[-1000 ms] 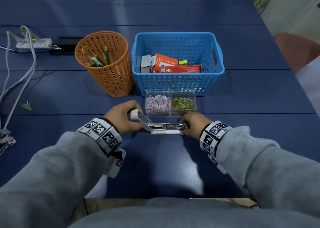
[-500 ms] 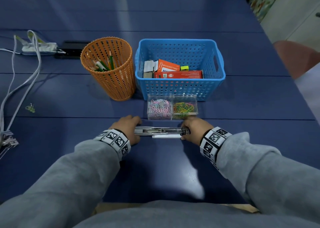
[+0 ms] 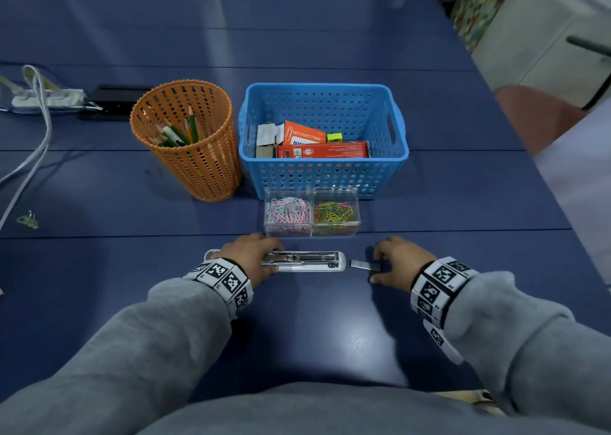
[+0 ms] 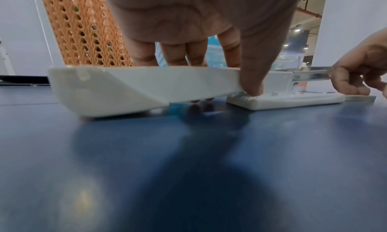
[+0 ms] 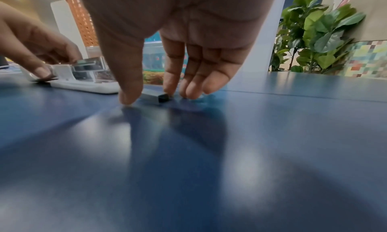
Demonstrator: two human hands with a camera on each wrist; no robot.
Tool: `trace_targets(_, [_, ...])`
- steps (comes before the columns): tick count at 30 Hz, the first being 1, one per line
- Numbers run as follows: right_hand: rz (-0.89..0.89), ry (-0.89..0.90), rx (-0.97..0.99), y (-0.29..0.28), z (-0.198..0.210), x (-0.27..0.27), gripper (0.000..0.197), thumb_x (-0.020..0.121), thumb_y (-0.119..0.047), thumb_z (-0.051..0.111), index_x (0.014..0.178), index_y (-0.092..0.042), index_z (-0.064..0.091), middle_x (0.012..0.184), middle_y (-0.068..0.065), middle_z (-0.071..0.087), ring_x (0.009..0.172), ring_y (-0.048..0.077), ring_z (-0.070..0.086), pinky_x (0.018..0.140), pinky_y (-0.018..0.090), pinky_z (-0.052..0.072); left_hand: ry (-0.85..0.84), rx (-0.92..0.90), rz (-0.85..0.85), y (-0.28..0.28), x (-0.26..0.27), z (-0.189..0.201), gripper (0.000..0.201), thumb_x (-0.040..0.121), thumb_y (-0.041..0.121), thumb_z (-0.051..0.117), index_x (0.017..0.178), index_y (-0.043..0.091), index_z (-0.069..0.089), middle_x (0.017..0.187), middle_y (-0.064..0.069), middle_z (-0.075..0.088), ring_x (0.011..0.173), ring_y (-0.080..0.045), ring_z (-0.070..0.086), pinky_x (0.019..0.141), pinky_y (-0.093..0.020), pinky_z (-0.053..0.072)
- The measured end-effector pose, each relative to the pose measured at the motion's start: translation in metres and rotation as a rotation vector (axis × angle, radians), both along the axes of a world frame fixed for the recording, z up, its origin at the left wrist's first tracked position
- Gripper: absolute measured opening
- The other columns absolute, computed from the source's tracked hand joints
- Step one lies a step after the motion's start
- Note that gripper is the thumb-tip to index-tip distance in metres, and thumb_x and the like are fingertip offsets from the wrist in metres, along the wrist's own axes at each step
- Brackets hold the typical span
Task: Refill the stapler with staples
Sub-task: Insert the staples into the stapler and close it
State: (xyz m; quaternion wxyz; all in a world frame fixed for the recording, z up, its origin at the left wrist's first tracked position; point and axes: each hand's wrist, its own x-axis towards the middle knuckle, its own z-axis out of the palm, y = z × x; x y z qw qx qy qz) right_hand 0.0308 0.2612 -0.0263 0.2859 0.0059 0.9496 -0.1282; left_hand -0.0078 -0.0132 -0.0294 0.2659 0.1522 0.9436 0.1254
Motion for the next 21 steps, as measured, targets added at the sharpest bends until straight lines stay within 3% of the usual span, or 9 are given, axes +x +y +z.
trace_targets(10, [0.028,0.069,-0.052,-0.007,-0.003,-0.003,0.017,0.079,-0.027,0.063,0.089,-0.013,0.062,0.093,0.002,0.050,0.092,0.027,0.058,0.076,0.032,0.046,0.004,0.019,0.001,-0.002,0.001,-0.001,0.033,0.083,0.034,0.063,0.115,0.032,0.054,0.123,-0.001,0.058,0.116,-0.024,0.051,0.096,-0.043,0.047])
trace_targets(14, [-0.041,0.163,-0.176,-0.017,0.010,-0.001,0.009,0.077,-0.027,0.065,0.079,-0.020,0.061,0.080,-0.003,0.056,0.076,0.019,0.057,0.074,0.033,0.050,0.001,0.031,0.012,-0.003,0.002,-0.002,0.034,0.083,0.033,0.063,0.116,0.033,0.055,0.121,0.000,0.059,0.117,-0.024,0.051,0.098,-0.043,0.045])
trace_targets(18, [0.089,0.273,-0.300,-0.045,0.020,-0.004,0.017,0.080,-0.025,0.063,0.094,-0.015,0.066,0.080,-0.006,0.051,0.073,0.013,0.049,0.072,0.025,0.044,0.006,0.042,0.019,-0.002,0.003,-0.001,0.034,0.083,0.031,0.063,0.117,0.032,0.055,0.120,0.000,0.059,0.117,-0.023,0.051,0.098,-0.041,0.043])
trace_targets(21, [0.226,0.265,-0.245,-0.061,0.020,-0.008,0.021,0.084,-0.024,0.057,0.098,-0.013,0.067,0.091,0.004,0.059,0.084,0.021,0.054,0.071,0.025,0.039,0.010,0.042,0.022,-0.002,0.004,0.001,0.033,0.084,0.030,0.063,0.116,0.033,0.055,0.120,0.000,0.059,0.117,-0.023,0.051,0.098,-0.040,0.043])
